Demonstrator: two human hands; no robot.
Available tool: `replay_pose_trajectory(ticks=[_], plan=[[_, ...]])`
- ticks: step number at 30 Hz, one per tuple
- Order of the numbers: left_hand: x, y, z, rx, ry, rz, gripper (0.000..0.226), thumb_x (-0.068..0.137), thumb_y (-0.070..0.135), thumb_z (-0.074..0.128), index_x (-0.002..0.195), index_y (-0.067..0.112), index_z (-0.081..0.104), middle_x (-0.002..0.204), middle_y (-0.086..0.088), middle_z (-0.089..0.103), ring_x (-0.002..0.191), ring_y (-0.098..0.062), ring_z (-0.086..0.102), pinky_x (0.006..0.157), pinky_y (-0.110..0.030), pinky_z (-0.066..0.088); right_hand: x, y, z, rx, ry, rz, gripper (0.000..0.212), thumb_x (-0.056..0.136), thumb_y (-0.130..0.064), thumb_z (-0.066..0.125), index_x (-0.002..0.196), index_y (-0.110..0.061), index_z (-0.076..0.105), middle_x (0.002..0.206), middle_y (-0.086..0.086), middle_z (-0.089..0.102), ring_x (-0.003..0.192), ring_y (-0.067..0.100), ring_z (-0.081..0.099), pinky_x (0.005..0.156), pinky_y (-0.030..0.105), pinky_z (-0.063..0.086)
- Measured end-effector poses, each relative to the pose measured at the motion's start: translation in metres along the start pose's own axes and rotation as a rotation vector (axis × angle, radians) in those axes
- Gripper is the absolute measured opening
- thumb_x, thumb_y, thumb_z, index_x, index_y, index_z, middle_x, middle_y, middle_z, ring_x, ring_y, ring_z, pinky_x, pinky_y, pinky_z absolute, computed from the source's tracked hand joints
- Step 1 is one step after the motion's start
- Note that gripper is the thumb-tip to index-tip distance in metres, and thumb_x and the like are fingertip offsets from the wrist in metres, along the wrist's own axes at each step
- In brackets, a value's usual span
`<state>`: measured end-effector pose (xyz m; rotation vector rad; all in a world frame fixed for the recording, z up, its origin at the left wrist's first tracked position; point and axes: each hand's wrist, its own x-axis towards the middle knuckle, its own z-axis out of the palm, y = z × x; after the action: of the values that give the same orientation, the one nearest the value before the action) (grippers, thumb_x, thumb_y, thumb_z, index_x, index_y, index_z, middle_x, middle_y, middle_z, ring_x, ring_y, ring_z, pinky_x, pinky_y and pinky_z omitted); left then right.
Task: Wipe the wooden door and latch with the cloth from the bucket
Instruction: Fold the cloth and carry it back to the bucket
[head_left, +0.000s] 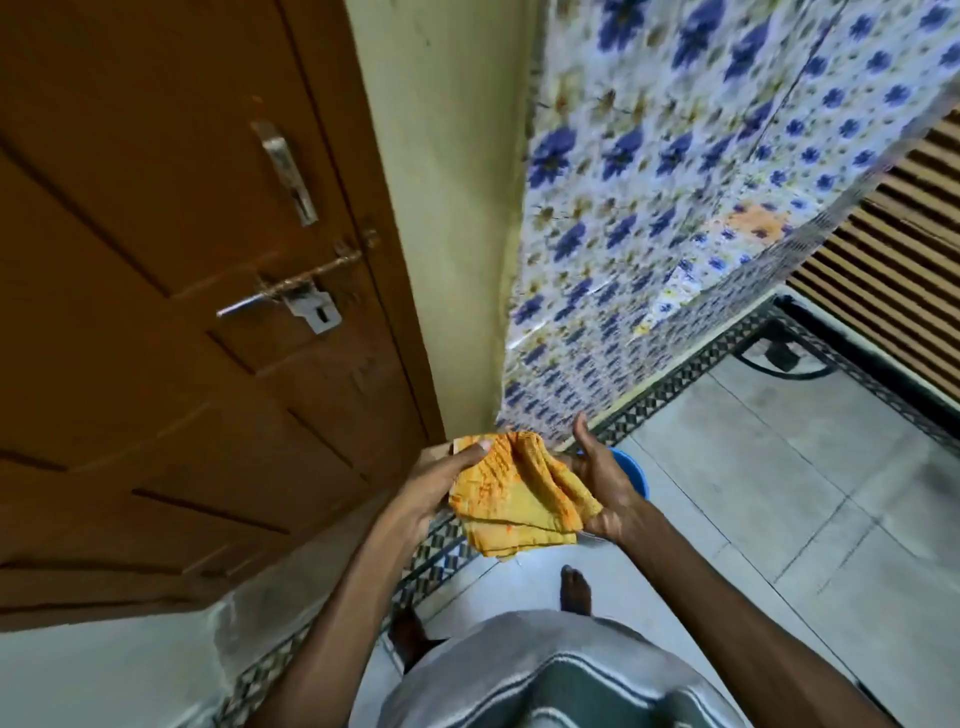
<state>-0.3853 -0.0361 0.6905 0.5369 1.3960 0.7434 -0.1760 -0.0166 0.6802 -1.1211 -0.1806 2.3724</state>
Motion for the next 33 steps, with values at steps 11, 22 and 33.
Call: replay_pose_trajectory(ticks=[11, 22, 33], plan=[[0.014, -0.049, 0.160, -0.368, 0.153, -0.173, 0.052, 0.100, 0.062, 0.047, 0.123, 0.021, 0.068, 0.114, -0.011, 0.076, 0.107, -0.030, 0.073, 0.096, -0.053, 0.056, -0.052, -0.056, -0.125, 0.065, -0.031, -0.024, 0.084, 0.054, -0.006, 0.093, 0.129, 0.004, 0.058, 0.137, 0.026, 0.057, 0.121, 0.036, 0.060, 0.103, 0.053, 0.045], [0.022, -0.078, 0.216, -0.044, 0.185, -0.016, 0.027, 0.108, 0.016, 0.053, 0.132, 0.009, 0.061, 0.121, -0.012, 0.071, 0.102, -0.027, 0.070, 0.083, -0.031, 0.058, -0.078, -0.077, -0.172, -0.342, 0.119, 0.021, 0.059, 0.084, 0.012, 0.064, 0.137, -0.013, 0.051, 0.129, 0.018, 0.065, 0.115, 0.037, 0.065, 0.086, 0.047, 0.059], [0.065, -0.085, 0.287, -0.179, 0.141, -0.173, 0.037, 0.100, 0.023, 0.068, 0.136, 0.015, 0.061, 0.124, -0.007, 0.071, 0.094, -0.016, 0.070, 0.070, -0.026, 0.059, -0.080, -0.173, -0.241, -0.692, 0.111, 0.124, 0.043, 0.083, 0.016, 0.062, 0.120, -0.006, 0.063, 0.105, 0.009, 0.077, 0.090, 0.023, 0.075, 0.070, 0.030, 0.061]])
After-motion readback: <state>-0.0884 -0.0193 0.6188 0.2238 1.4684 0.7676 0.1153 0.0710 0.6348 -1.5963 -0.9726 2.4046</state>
